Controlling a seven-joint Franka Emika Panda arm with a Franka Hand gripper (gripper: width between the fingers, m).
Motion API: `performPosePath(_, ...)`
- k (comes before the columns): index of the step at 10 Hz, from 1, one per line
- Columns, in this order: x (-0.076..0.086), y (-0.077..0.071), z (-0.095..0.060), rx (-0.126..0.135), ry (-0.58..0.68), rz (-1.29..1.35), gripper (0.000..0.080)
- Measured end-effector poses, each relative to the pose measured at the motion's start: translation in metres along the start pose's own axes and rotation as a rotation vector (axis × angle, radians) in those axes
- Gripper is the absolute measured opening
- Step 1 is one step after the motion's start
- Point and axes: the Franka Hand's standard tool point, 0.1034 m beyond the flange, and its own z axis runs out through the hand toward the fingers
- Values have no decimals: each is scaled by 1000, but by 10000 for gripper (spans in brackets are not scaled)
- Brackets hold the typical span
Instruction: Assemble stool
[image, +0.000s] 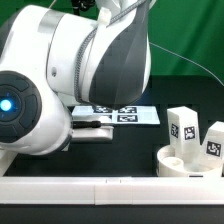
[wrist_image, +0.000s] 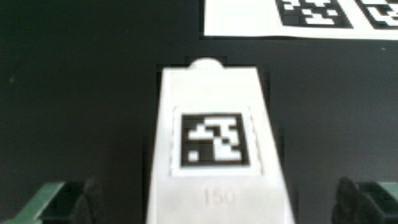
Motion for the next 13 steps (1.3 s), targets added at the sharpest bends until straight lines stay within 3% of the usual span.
performPosePath(1,0,1,0,1,0,1,649)
performPosePath(3,0,1,0,2,0,1,383)
performPosePath(4,0,1,0,2,0,1,335)
performPosePath(9,0,2,0,3,0,2,335)
performPosePath(10,-2,0,-6,-3,6,-1,335)
performPosePath(11,-13,-10,-28,-16,42,-12,337)
performPosePath(13,-50,-29,-71,-18,112,-8,337)
